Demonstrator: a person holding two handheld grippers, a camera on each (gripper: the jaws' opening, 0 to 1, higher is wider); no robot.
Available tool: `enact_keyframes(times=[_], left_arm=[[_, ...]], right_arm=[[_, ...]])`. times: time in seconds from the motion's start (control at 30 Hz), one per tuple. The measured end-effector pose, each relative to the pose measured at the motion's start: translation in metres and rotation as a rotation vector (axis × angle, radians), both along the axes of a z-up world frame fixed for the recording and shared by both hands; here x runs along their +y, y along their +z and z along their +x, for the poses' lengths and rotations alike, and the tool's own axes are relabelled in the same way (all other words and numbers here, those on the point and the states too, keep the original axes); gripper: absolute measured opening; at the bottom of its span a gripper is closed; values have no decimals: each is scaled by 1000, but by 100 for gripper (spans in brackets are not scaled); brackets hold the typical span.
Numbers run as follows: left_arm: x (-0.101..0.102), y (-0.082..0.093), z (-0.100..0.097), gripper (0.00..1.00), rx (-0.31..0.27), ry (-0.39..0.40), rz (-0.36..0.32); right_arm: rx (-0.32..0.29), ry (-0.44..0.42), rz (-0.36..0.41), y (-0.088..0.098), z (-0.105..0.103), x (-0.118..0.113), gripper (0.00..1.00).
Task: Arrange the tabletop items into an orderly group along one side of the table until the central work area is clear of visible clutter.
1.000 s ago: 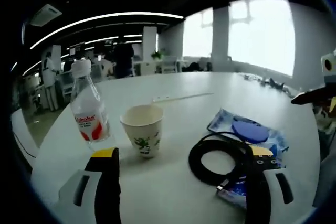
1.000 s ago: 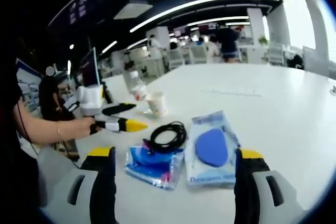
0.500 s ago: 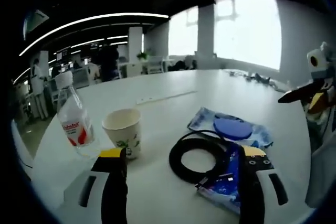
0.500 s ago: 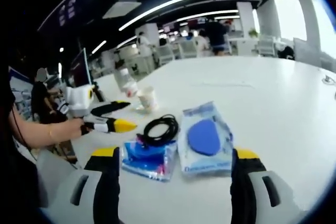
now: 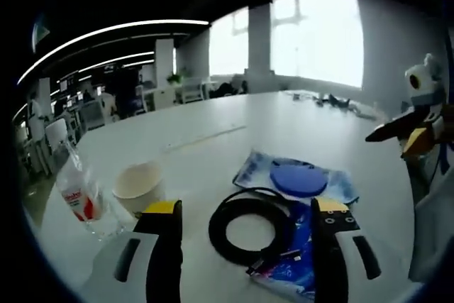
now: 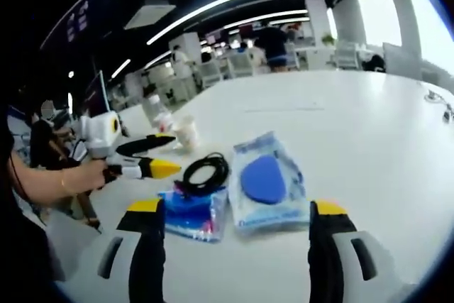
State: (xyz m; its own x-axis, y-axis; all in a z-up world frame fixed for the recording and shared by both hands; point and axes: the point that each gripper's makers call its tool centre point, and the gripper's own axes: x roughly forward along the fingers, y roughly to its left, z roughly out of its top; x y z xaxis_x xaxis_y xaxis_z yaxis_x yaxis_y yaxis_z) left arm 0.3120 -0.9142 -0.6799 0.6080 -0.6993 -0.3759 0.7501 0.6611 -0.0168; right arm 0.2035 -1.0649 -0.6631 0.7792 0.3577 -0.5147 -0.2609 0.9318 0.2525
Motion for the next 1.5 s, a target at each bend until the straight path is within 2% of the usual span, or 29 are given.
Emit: enact_keyframes(times=[0.13,0.23,0.37,0.53,0.7,0.83,1.0,1.07,1.23,1.33,1.4,1.5], left_arm=[[-9,3,5,67,0,-11,-13],[-15,3,11,66,-6,-18,-16],[-24,3,19,65,-11,-22,-16],[-37,1,28,62,-7,-20,-29],[-42,-2,40,59,-28,-11,-8],[-44,-6,48,57,-12,4,-3],[-51,-12,58,53,-1,6,20],[-51,-17,65,51,3,22,56],[-62,-21,73,47,33,7,59],[-65,-32,78,45,52,-17,122],[-67,-40,81,42,89,-27,160],[-70,-45,88,41,68,-36,203]], right_arm=[[16,-23,-21,-8,-1,-4,79],[33,-58,8,-13,-1,-6,78],[43,-84,-5,-19,0,-10,77],[72,-118,13,-30,1,-13,74],[96,-143,20,-38,1,-13,72],[116,-152,24,-47,0,-14,70],[137,-170,45,-54,1,-11,67],[144,-175,46,-57,2,-11,65],[161,-168,60,-61,3,-5,62],[171,-179,57,-64,6,-4,60],[186,-196,60,-68,7,-3,59],[211,-203,65,-74,9,0,57]])
